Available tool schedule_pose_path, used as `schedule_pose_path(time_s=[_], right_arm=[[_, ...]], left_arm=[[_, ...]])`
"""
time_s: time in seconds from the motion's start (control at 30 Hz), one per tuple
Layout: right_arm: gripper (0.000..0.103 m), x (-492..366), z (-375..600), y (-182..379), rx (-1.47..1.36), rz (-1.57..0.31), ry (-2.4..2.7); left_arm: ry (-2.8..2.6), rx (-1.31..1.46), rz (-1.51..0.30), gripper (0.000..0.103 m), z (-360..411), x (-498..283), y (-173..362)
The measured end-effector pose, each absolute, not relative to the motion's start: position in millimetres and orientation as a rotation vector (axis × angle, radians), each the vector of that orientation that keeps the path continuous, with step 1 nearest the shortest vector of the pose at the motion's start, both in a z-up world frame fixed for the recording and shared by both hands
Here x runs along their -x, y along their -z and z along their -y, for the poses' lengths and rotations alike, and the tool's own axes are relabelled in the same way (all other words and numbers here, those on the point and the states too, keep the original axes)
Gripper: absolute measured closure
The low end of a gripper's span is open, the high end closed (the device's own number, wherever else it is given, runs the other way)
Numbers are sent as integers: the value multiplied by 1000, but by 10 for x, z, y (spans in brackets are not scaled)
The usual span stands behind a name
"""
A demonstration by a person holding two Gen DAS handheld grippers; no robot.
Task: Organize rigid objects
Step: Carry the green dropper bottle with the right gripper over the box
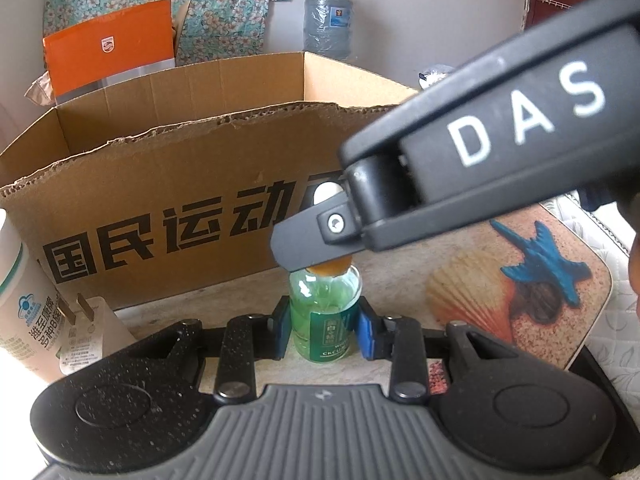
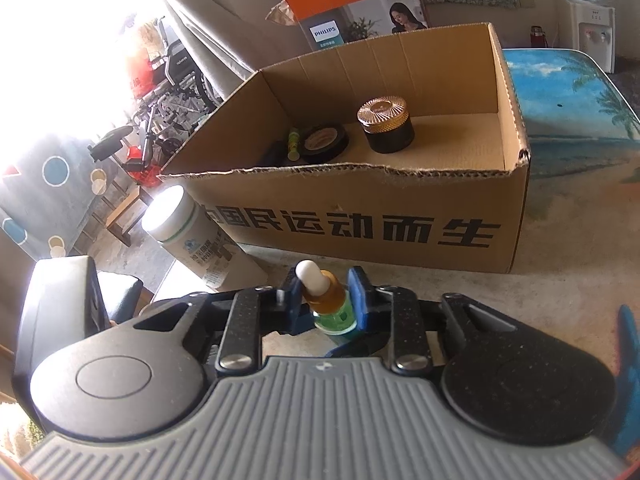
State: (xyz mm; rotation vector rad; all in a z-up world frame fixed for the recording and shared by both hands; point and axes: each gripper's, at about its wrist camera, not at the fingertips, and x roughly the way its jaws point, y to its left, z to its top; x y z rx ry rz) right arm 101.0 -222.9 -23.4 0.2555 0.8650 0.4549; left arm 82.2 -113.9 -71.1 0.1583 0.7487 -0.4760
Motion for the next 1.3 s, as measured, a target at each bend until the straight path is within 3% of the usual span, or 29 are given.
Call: schedule_pose_path(time_s=[0.5, 0.83, 1.1, 1.3], right_arm=[[81, -918, 2259, 144, -253, -845, -451], [81, -799, 2234, -482, -199, -712, -537], [81, -1219, 2283, -1103, -138, -644, -617], [81, -1993, 2467, -1160, -157, -738, -610]], left_arm=[[486, -143, -725, 70, 1035, -759, 561], [450, -111, -603, 70, 900, -704, -134], [437, -48, -622, 70, 975, -1239, -627], [480, 82, -782, 70, 1101, -2012, -518]])
